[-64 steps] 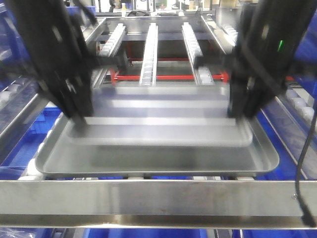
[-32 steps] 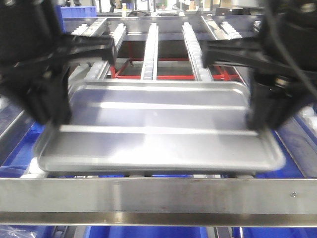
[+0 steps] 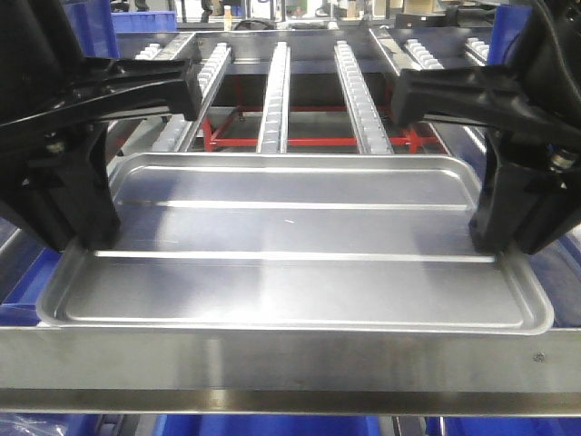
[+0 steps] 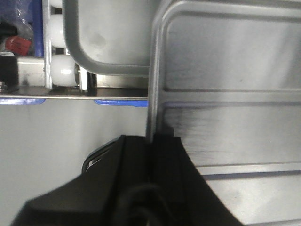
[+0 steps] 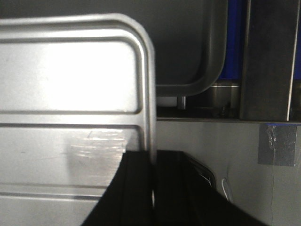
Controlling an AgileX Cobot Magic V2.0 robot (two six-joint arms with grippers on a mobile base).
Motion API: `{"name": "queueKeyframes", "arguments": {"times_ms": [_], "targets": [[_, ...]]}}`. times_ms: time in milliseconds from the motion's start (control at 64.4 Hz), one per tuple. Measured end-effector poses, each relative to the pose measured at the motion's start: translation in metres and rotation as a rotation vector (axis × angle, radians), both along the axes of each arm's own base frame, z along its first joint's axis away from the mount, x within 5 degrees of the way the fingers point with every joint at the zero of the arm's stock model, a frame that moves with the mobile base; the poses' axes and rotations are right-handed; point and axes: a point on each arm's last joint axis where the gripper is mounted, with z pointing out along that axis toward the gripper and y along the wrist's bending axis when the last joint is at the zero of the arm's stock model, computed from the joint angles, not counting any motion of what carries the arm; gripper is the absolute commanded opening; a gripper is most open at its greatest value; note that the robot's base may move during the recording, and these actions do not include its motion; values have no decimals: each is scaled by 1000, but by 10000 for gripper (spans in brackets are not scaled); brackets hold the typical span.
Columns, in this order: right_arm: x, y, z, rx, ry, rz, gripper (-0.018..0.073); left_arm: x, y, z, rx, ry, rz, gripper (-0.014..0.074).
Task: Grab silver tray and place in blue box
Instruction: 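Lift the tray with both grippers and pull it toward the robot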
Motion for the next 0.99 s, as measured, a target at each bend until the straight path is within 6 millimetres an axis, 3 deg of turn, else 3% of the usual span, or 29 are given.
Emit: {"name": "queueKeyframes", "arguments": {"times_ms": [993], "targets": [[0,0,0,1,-1,-3,59,0,0,0,-2,0,1,-104]]}}
